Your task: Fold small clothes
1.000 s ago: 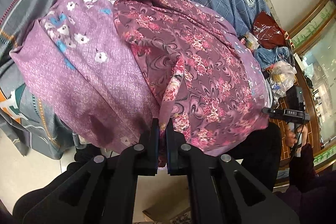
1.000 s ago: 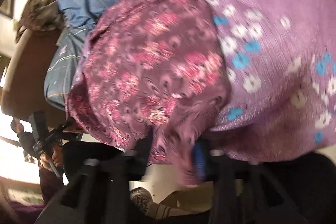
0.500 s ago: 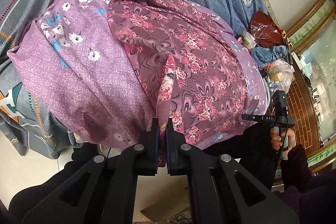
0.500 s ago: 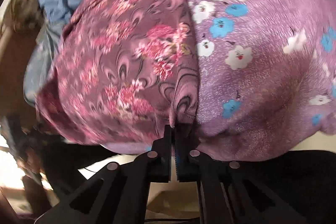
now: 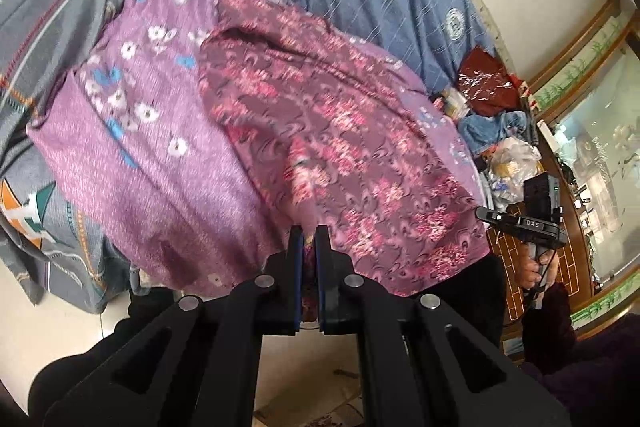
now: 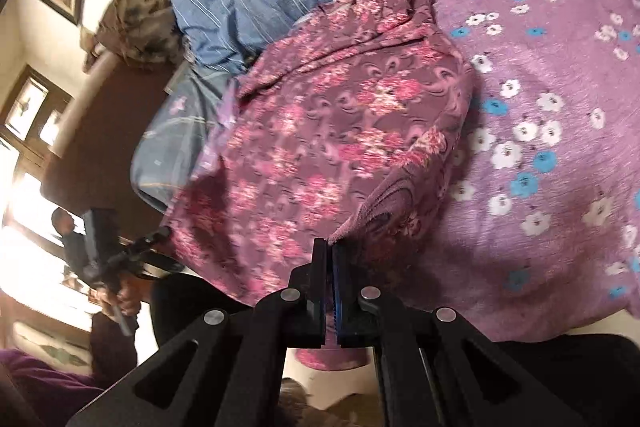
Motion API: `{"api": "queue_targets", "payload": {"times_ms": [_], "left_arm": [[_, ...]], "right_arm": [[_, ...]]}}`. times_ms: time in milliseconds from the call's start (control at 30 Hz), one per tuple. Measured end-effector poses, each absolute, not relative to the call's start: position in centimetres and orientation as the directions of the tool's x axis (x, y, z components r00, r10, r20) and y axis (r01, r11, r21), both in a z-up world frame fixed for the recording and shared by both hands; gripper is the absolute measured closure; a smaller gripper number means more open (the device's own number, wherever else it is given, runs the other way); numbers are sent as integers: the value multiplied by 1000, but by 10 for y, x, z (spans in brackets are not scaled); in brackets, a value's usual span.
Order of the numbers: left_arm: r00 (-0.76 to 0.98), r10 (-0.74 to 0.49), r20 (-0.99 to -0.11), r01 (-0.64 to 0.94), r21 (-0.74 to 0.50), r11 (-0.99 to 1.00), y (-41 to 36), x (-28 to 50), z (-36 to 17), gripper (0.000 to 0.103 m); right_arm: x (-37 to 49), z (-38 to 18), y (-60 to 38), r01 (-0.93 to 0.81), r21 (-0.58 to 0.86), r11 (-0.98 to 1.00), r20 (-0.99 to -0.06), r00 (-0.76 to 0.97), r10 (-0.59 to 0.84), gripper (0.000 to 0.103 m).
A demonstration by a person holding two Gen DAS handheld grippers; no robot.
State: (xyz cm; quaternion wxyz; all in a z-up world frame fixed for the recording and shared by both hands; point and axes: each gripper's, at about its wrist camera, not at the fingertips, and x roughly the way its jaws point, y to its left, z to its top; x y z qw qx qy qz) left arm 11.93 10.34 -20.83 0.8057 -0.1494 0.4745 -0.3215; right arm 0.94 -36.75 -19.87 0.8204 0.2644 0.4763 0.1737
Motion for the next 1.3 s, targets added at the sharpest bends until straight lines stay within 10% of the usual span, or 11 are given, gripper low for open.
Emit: {"api": "queue_targets", "payload": {"times_ms": [500,733,833,900,967,1167,1300], "left_arm": [[445,-726,-524,334,-655,678,111,265,-126,103],[497,-629,-599,203,-624,755,97,400,-153,103],[461,-639,-616,249,-601,760,76,388,-173,103],[428,-606,-671,281,-539,794,64,357,-187,101],[408,-591,-696,308,-505,806,60,326,-193,101],[383,-597,-705,287,-523,802,64,215,-196,42],[336,-602,-724,276,-535,798,43,171,-213,38]], "right_arm": [[149,-116,-418,0,673,739,-525,704,479,101],[306,-148,-458,161,597,786,-595,746,299,101],[333,-187,-472,236,601,763,-643,710,287,92],[330,-211,-479,258,636,727,-652,684,327,61],[314,-221,-486,268,658,704,-629,709,318,55],[259,-204,-470,191,682,706,-562,755,339,48],[222,-193,-449,155,669,727,-532,783,322,42]]}}
